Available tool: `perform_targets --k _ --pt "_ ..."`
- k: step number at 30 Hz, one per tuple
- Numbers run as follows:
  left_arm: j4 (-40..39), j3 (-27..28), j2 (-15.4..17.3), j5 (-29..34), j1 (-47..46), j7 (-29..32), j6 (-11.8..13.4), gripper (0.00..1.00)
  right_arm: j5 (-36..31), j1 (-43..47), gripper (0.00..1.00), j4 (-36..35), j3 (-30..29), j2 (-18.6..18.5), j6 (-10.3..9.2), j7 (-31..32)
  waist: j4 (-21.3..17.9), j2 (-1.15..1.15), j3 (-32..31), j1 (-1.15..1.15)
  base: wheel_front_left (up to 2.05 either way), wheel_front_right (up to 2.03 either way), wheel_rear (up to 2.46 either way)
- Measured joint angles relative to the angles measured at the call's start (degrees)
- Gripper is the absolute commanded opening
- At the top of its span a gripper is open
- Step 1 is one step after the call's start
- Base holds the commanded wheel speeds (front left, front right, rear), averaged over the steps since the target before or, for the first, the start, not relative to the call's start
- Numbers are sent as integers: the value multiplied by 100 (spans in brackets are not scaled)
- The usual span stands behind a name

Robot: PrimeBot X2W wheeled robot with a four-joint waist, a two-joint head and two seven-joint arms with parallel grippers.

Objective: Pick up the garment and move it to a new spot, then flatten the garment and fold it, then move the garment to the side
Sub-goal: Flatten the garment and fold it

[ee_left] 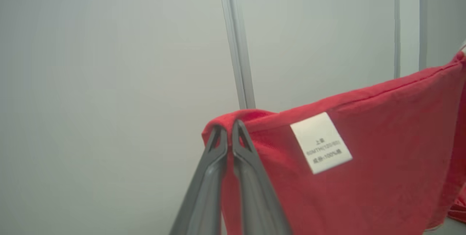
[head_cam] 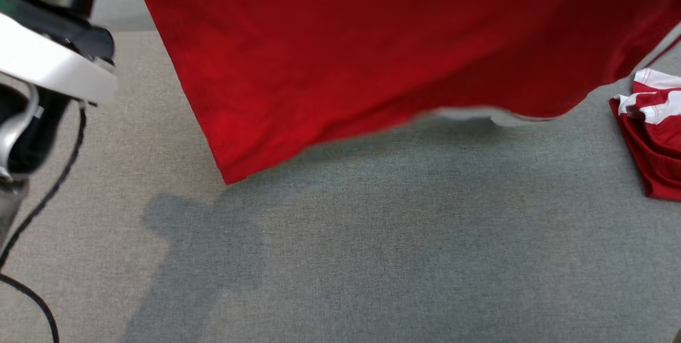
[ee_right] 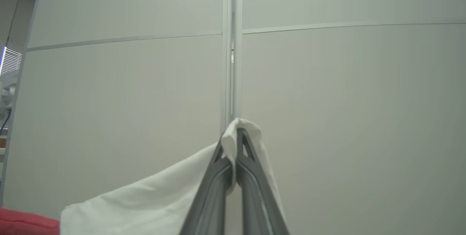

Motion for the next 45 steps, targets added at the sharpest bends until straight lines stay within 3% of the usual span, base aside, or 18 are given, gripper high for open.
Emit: perform_targets --k 11,16,24,33,34,38,45 --pt "-158 74 -20 45 -320 56 110 0 119 -493 0 457 198 -56 0 140 -4 0 43 0 0 0 0" --pt "300 135 -302 169 -774 -230 186 0 260 -1064 0 1094 369 9 0 93 16 0 307 0 0 0 0" --pt "1758 47 -854 458 -2060 -780 -108 0 350 -2675 0 2496 815 215 -1 -315 76 0 839 0 0 0 0" --pt "3934 98 -1401 620 -3479 -1341 -508 0 501 -4361 0 4586 1237 563 0 -1460 110 0 1238 0 0 0 0" --pt "3934 98 -1401 620 -3479 -1341 -508 0 501 -4361 0 4586 1237 563 0 -1460 110 0 1238 0 0 0 0" --pt "4905 129 -1566 526 -3661 -1379 -664 0 628 -4607 0 5680 1422 659 0 -1608 5 0 1276 0 0 0 0" --pt "6210 108 -2098 15 -3315 -1260 -896 0 1066 -4355 0 7046 1950 692 0 -1671 0 0 1383 0 0 0 0"
